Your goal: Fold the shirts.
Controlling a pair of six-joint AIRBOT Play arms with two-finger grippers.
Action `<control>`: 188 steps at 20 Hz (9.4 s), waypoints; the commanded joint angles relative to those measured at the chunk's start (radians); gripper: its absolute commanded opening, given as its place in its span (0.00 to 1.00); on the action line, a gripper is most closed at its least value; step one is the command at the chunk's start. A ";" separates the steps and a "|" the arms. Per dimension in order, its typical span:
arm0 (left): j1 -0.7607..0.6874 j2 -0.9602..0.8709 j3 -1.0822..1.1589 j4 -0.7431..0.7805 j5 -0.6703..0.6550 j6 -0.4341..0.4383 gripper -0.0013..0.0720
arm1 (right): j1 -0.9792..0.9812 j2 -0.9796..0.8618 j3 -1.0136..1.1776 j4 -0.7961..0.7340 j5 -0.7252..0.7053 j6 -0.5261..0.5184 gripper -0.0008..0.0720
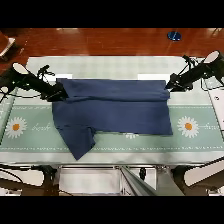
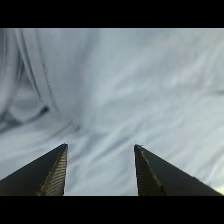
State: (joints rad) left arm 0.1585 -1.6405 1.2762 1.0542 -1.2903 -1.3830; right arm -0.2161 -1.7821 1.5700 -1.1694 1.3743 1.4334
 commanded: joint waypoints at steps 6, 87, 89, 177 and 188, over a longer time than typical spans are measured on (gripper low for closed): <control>0.197 0.326 -0.312 0.046 -0.028 0.055 0.71 | -0.194 0.351 -0.228 -0.161 -0.044 0.063 0.57; -0.106 0.467 -0.462 -0.208 0.409 0.006 0.71 | -0.037 -0.070 -0.226 0.433 -0.204 -0.085 0.53; -0.138 0.460 -0.462 -0.210 0.408 0.006 0.67 | -0.010 -0.061 -0.203 0.431 -0.149 -0.109 0.04; -0.327 0.924 -0.852 -0.226 0.531 -0.092 0.05 | 0.318 0.627 -1.055 0.513 -0.647 0.100 0.56; -0.327 0.923 -0.852 -0.229 0.530 -0.092 0.05 | 0.435 0.220 -0.657 0.539 -0.424 -0.028 0.31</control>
State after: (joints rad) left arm -0.1696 -0.7166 0.4248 0.8276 -0.7593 -1.4746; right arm 0.1688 -1.4799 0.8116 -0.6445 0.8967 1.4506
